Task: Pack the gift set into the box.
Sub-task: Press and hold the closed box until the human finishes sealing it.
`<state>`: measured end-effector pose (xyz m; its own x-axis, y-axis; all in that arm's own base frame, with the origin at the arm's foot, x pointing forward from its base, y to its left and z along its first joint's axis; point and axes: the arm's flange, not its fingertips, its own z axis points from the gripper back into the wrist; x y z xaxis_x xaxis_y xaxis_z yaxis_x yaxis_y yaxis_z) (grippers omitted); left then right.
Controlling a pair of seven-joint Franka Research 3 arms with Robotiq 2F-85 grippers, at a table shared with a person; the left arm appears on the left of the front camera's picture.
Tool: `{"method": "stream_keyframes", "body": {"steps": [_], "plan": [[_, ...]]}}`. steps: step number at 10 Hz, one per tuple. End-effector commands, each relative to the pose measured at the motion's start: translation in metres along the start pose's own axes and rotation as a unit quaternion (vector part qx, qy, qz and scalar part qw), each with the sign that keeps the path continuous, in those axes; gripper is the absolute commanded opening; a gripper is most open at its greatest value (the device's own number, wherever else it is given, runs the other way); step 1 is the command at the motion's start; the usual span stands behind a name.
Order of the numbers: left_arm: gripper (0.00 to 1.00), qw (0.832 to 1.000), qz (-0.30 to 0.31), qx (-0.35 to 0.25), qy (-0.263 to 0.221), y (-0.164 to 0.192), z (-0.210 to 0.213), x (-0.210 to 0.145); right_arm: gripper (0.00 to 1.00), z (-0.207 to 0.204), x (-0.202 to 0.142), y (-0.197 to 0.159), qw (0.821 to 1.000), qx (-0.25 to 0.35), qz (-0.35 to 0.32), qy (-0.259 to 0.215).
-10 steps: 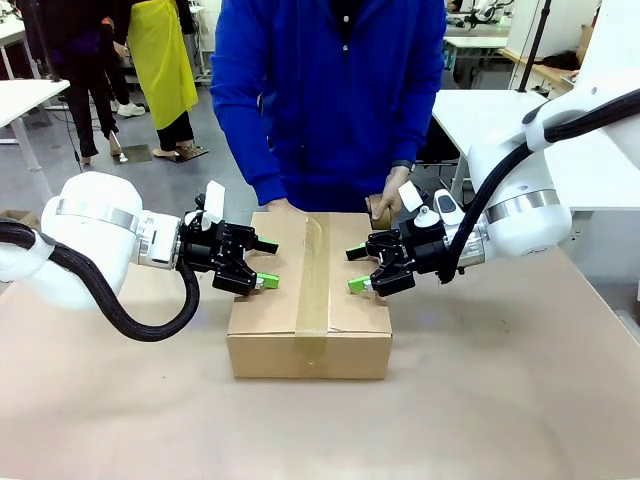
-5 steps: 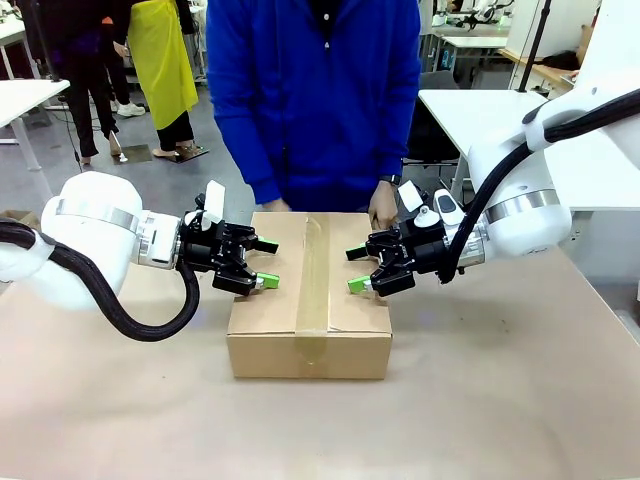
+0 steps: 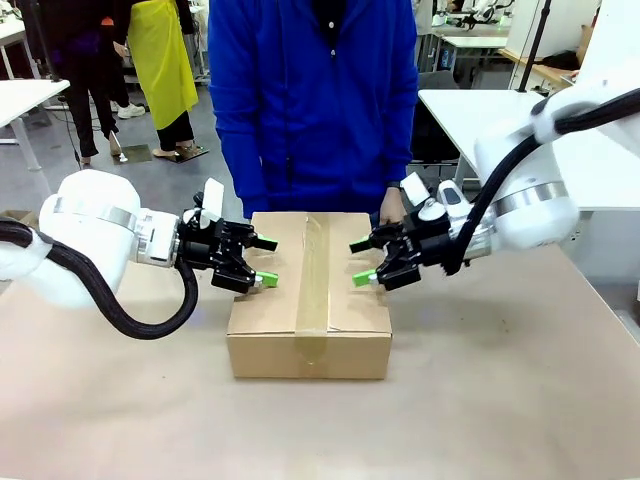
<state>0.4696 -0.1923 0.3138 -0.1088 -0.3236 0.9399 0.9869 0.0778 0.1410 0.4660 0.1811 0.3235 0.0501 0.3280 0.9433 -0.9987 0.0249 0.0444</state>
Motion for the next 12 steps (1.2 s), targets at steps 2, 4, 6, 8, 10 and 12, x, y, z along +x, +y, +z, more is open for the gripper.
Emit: {"method": "stream_keyframes", "body": {"steps": [2,4,6,8,10,12], "plan": [[1.00,0.998,-0.034,0.028,-0.041,-0.030,0.127,0.025,1.00,0.157,0.009,0.064,0.992,-0.083,0.063,-0.065],[1.00,0.989,-0.041,0.085,-0.113,-0.065,0.200,-0.006,1.00,0.220,-0.056,0.098,0.978,-0.178,-0.021,-0.104],[1.00,0.994,-0.030,0.069,-0.074,-0.047,0.169,0.014,1.00,0.222,-0.101,0.099,0.951,-0.280,-0.098,-0.081],[1.00,0.994,-0.030,0.069,-0.074,-0.047,0.169,0.014,1.00,0.237,-0.052,0.099,0.975,-0.191,-0.034,-0.107],[1.00,0.994,-0.030,0.069,-0.074,-0.047,0.169,0.014,1.00,0.237,-0.052,0.099,0.975,-0.191,-0.034,-0.107],[1.00,0.994,-0.030,0.069,-0.074,-0.047,0.169,0.014,1.00,0.237,-0.052,0.099,0.975,-0.191,-0.034,-0.107]]}}
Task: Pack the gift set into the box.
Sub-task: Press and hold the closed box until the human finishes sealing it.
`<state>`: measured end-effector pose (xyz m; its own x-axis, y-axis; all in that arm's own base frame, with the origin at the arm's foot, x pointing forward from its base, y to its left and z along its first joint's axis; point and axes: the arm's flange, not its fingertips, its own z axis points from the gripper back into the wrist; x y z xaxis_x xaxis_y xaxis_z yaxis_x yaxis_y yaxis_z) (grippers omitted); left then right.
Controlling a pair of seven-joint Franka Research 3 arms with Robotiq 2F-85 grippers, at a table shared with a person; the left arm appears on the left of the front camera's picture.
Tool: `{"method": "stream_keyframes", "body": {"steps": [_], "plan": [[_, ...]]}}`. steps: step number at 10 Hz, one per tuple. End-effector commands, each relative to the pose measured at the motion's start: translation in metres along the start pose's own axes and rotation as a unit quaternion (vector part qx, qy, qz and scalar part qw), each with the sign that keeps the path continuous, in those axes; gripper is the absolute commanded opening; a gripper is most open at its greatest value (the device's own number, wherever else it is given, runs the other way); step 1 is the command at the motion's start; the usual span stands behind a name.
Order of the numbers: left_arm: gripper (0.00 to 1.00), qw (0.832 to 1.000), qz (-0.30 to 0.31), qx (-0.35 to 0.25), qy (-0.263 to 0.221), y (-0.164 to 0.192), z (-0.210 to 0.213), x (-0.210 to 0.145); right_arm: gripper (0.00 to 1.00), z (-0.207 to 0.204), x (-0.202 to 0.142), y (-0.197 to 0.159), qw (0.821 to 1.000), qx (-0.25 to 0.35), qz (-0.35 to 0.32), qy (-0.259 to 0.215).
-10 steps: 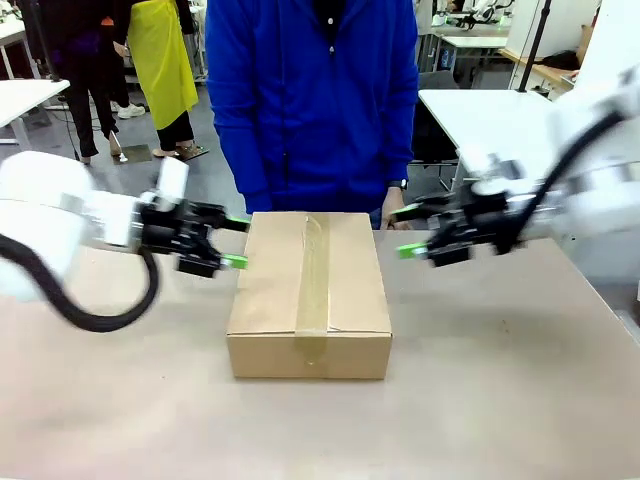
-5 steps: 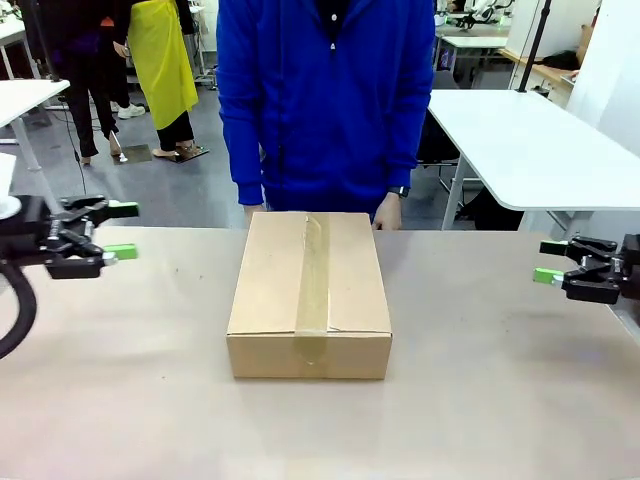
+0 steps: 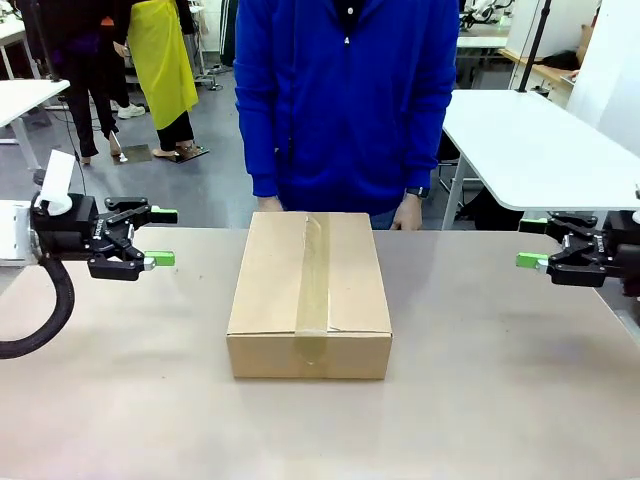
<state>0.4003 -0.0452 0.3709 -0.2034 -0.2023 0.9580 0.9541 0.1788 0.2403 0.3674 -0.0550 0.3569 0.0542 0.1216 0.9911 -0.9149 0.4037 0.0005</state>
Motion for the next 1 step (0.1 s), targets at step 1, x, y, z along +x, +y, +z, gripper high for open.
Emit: {"method": "stream_keyframes", "body": {"steps": [1], "plan": [[1.00,1.000,0.007,0.007,-0.005,0.0020,0.0040,0.0012,1.00,0.0045,-0.0009,0.0035,1.000,0.002,-0.011,-0.002]]}}
